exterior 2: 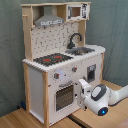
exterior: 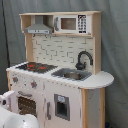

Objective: Play with the kitchen

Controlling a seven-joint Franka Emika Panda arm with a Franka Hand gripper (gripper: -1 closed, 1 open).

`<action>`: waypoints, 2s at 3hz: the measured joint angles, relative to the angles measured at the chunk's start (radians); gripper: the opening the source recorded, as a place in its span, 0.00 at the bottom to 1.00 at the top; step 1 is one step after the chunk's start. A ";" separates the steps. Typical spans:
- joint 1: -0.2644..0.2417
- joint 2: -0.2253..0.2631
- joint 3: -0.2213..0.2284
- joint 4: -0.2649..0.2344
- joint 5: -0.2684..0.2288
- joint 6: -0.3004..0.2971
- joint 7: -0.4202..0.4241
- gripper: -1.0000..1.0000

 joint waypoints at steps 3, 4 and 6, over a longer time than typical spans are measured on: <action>0.166 0.000 -0.096 -0.018 -0.014 -0.067 -0.288 1.00; 0.205 0.000 -0.126 -0.037 -0.033 -0.071 -0.398 1.00; 0.275 0.000 -0.200 -0.090 -0.078 -0.070 -0.624 1.00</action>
